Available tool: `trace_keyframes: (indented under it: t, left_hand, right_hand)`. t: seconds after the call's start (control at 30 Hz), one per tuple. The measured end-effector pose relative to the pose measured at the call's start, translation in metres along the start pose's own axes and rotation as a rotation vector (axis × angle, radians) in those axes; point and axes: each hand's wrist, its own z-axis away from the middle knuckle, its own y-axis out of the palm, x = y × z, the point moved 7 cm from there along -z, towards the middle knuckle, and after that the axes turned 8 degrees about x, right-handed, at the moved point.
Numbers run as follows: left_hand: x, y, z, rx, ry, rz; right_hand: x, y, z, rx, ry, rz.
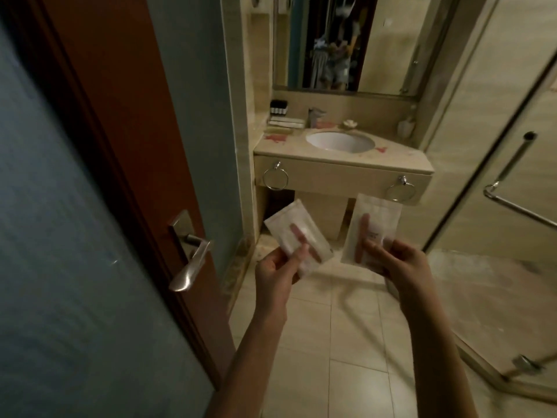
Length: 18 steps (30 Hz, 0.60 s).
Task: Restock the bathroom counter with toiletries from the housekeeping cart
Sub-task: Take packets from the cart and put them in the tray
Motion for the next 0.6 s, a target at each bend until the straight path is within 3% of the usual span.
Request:
trace_keyframes:
  t: [0.13, 0.3, 0.47, 0.6]
  left_hand:
    - [0.015, -0.044, -0.027, -0.254, -0.006, 0.042]
    - [0.012, -0.079, -0.061, -0.549, 0.142, 0.053]
    - [-0.013, -0.071, -0.114, -0.775, 0.404, -0.007]
    - [-0.026, -0.042, -0.186, -0.812, 0.497, -0.071]
  right_hand:
    - [-0.035, 0.021, -0.041, 0.083, 0.091, 0.067]
    - [-0.078, 0.065, -0.095, 0.366, 0.266, 0.147]
    - [-0.073, 0.098, -0.165, 0.540, 0.229, -0.011]
    - [-0.061, 0.100, -0.245, 0.569, 0.202, -0.085]
